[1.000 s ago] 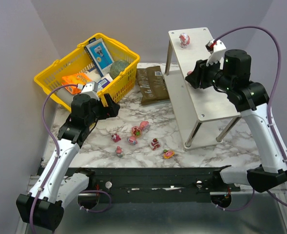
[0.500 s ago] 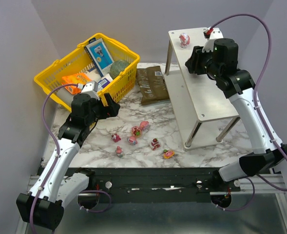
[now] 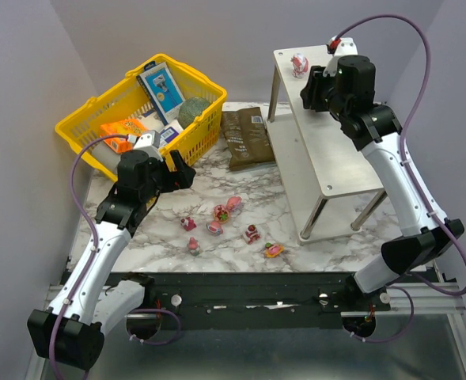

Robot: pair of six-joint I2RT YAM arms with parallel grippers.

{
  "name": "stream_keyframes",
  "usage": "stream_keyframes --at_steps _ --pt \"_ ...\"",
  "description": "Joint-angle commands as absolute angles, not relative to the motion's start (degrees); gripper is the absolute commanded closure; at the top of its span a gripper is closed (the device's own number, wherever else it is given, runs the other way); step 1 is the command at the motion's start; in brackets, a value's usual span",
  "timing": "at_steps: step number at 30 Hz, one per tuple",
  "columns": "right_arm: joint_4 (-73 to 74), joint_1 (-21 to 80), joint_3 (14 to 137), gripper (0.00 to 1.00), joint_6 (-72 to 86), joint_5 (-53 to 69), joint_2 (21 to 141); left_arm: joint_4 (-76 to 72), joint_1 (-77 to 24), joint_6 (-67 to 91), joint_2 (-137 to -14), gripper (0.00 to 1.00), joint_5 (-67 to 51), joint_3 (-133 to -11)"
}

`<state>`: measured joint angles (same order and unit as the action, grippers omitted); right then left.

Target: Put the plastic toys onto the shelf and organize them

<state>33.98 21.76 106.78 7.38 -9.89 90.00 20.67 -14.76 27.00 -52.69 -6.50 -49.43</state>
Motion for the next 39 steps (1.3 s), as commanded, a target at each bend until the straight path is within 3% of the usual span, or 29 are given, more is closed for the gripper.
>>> stream_keyframes --at_steps 1,20,23,30,39 --pt "31.6 22.5 108.0 0.72 6.2 -12.7 90.7 20.1 -15.0 26.2 -52.8 0.01 -6.1 -51.5" --pt "32.3 23.5 110.9 0.63 9.1 -13.0 94.3 20.7 -15.0 26.0 -52.6 0.01 -5.6 -51.4" --pt "32.6 23.6 110.7 0.57 9.3 -14.1 94.1 20.9 -15.0 26.1 -52.4 0.01 -5.4 -51.3" --pt "32.2 23.6 111.6 0.34 8.4 -15.1 93.4 20.9 -15.0 26.1 -52.5 0.01 -5.3 -51.4" --pt "29.9 23.6 111.4 0.15 8.3 -14.0 91.0 21.4 -15.0 25.9 -52.1 0.01 -5.1 -51.8"
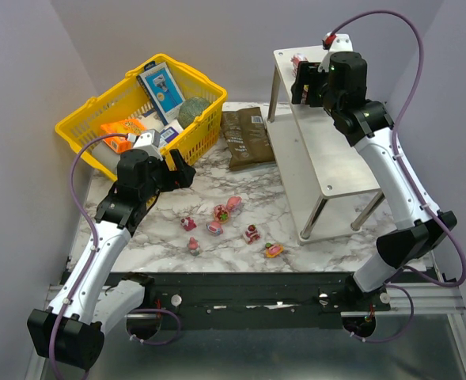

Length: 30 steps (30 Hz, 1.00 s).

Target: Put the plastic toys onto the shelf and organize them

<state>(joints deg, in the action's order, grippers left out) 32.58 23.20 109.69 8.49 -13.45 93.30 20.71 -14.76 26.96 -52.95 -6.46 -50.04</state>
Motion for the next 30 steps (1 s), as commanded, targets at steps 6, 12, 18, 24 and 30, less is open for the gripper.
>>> stream_keyframes --at_steps 6,12,18,24,30 --pt "28.0 23.6 110.0 0.0 8.3 -10.3 85.9 21.7 -15.0 25.8 -51.4 0.01 -4.7 -51.5" --pt "28.0 23.6 107.8 0.0 6.5 -1.4 80.8 22.1 -15.0 25.8 -50.7 0.01 -4.4 -51.6" --pt "23.5 33.4 97.9 0.01 -4.4 6.1 73.3 22.7 -15.0 25.8 -49.9 0.01 -4.1 -51.3" --pt "22.5 49.7 90.4 0.01 -9.1 0.4 72.9 24.0 -15.0 25.5 -48.6 0.01 -3.3 -51.3" --pt "22.7 59.0 82.4 0.02 -7.6 0.4 76.4 26.6 -15.0 26.0 -45.4 0.01 -0.4 -50.9"
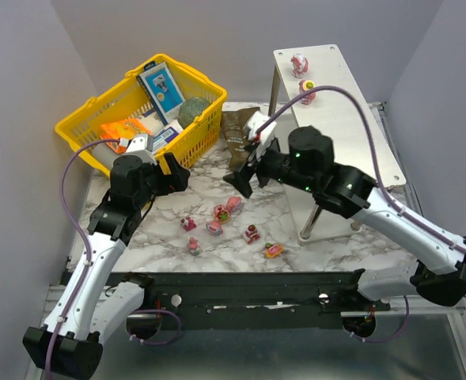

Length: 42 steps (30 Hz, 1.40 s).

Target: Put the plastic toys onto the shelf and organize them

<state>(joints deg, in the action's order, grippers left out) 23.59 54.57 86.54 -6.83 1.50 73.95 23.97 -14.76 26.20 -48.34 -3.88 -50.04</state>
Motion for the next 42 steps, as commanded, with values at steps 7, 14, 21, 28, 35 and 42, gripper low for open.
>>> stream_keyframes --at_steps 7,14,21,28,35,42 --pt "17.9 65.4 73.0 0.05 -2.3 -1.0 82.9 30.1 -15.0 26.9 -41.2 0.01 5.4 -51.0" --pt "15.5 65.7 70.9 0.2 3.1 -3.4 93.8 30.9 -15.0 27.8 -39.2 0.01 5.0 -50.4" --pt "15.4 65.7 72.8 0.24 6.1 -6.9 101.8 31.9 -15.0 27.7 -39.4 0.01 3.7 -50.2" --pt "15.2 65.7 73.8 0.28 6.9 -7.9 105.1 31.6 -15.0 27.6 -39.3 0.01 3.3 -49.9" --pt "14.6 65.7 74.7 0.3 6.4 -9.3 107.9 31.7 -15.0 27.5 -39.0 0.01 3.1 -49.4" --pt "14.6 65.7 76.4 0.33 6.2 -10.5 110.7 31.8 -15.0 27.1 -39.2 0.01 3.2 -49.4"
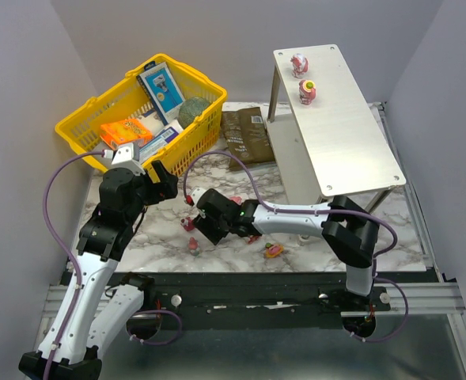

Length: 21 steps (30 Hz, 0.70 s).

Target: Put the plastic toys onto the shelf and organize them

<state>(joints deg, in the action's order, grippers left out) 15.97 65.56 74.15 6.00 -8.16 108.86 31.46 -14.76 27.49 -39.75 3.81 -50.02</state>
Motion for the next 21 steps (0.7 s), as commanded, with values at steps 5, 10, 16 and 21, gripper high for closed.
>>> stream_keyframes --at_steps 5,10,16,21 --pt "14.6 65.7 77.3 0.42 6.3 -10.5 112.4 31.8 -15.0 26.8 -39.3 0.01 3.2 -49.5" --pt "16.2 65.7 77.8 0.7 7.5 -10.0 112.3 32.0 -15.0 26.7 -39.1 0.01 3.3 -49.3" --pt "21.0 65.7 79.4 0.96 10.2 -10.1 106.1 30.9 -15.0 27.2 -39.5 0.01 2.8 -49.6" --pt "31.0 65.7 86.6 0.99 12.2 -11.1 98.9 30.3 -15.0 27.5 -40.1 0.01 2.7 -50.0"
